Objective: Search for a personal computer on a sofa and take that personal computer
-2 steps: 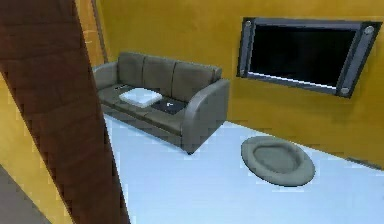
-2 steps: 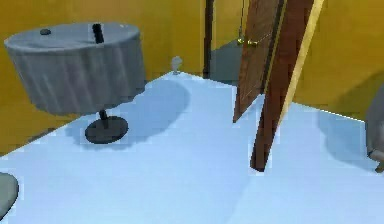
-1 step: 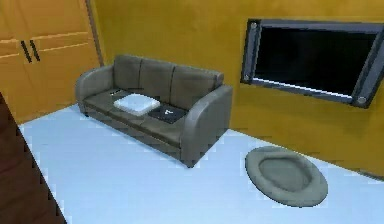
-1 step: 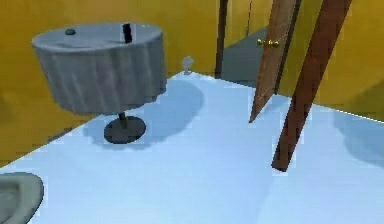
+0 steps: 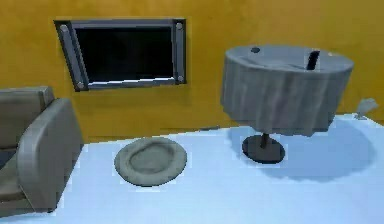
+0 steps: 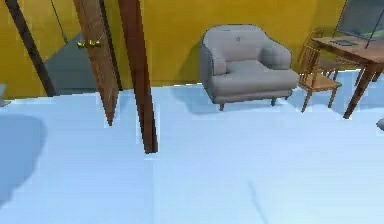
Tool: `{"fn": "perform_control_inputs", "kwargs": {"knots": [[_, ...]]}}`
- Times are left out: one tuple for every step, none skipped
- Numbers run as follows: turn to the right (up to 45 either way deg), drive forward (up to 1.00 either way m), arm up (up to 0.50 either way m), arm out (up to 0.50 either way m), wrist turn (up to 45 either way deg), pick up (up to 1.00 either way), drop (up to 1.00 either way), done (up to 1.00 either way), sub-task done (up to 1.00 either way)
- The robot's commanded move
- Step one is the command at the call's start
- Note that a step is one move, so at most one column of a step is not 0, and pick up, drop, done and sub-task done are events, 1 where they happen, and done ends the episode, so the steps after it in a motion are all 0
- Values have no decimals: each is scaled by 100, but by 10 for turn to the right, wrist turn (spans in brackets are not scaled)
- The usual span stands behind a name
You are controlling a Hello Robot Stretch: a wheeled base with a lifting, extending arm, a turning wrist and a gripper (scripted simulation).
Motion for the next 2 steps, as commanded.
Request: {"fn": "perform_control_inputs", "kwargs": {"knots": [[420, 0, 0, 0, 0, 0, 0, 0, 0], [0, 30, 0, 0, 0, 0, 0, 0, 0]]}}
